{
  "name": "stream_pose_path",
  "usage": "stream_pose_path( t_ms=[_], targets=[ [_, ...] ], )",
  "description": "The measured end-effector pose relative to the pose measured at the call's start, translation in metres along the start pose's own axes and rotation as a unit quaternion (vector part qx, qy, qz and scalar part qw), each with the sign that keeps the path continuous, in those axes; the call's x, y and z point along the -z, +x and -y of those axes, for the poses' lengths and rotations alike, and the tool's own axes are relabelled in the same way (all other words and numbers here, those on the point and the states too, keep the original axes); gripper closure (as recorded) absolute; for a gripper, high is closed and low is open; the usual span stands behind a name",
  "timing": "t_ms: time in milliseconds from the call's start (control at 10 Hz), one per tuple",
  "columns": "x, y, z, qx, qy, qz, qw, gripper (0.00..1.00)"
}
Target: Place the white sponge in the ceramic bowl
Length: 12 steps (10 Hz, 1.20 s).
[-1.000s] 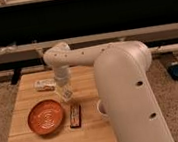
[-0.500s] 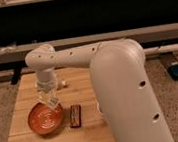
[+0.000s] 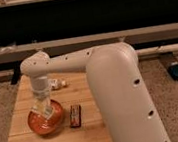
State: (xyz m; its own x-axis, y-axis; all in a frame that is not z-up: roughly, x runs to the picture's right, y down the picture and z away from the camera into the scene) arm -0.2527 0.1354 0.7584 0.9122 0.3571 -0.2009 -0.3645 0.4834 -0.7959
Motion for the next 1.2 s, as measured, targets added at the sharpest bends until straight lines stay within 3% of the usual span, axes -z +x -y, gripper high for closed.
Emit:
stream_pose_path(
  t_ms=[300,900,1200],
  targets=[
    [-0.007,-0.001,0.005,0.020,-0.008,0.004,0.9998,0.21],
    [0.000,-0.005,0.002,0.033,-0.005,0.016,0.9993,0.20],
    [0.016,-0.009,0.012,0.029,0.002,0.034,0.9990,0.20]
  ],
)
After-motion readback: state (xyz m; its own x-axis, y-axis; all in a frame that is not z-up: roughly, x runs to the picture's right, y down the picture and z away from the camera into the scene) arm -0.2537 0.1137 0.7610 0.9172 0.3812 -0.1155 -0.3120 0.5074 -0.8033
